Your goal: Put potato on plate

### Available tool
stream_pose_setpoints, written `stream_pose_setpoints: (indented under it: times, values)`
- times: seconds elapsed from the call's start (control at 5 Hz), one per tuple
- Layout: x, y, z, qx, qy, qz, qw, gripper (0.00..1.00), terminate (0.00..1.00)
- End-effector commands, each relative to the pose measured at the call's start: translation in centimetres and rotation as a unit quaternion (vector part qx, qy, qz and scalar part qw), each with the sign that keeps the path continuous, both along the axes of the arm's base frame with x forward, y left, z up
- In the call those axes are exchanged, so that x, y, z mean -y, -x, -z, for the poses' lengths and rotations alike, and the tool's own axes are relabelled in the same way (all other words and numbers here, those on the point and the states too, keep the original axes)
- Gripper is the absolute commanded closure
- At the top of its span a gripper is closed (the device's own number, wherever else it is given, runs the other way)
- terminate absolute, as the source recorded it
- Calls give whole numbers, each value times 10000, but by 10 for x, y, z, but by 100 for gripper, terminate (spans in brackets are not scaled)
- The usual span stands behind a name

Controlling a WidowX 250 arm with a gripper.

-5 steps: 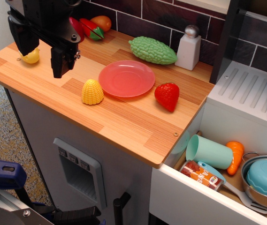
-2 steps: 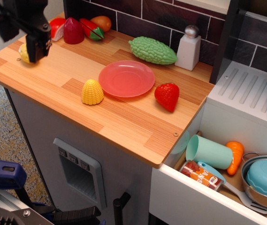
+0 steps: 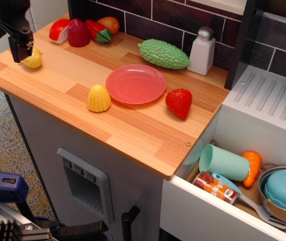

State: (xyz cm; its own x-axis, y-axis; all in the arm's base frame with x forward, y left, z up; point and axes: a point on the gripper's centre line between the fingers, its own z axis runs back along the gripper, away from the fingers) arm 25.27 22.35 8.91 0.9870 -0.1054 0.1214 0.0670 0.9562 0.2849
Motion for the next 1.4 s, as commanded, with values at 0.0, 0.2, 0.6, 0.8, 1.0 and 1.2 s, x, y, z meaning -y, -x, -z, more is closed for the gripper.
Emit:
stream_pose_setpoints:
  times: [0.0, 0.2, 0.6, 0.8, 1.0, 1.2]
  values:
    - [-20, -17, -4, 303, -208, -63, 9993, 0, 0]
    - [-28, -30, 3, 447, -169, 5, 9989, 0, 0]
    - [-42, -62, 16, 527, 146, 136, 9984, 0, 0]
    - [-41, -74, 20, 557, 261, 164, 9980, 0, 0]
    - [-43, -77, 30, 592, 337, 135, 9976, 0, 0]
    - [-44, -78, 31, 466, 411, 102, 9980, 0, 0]
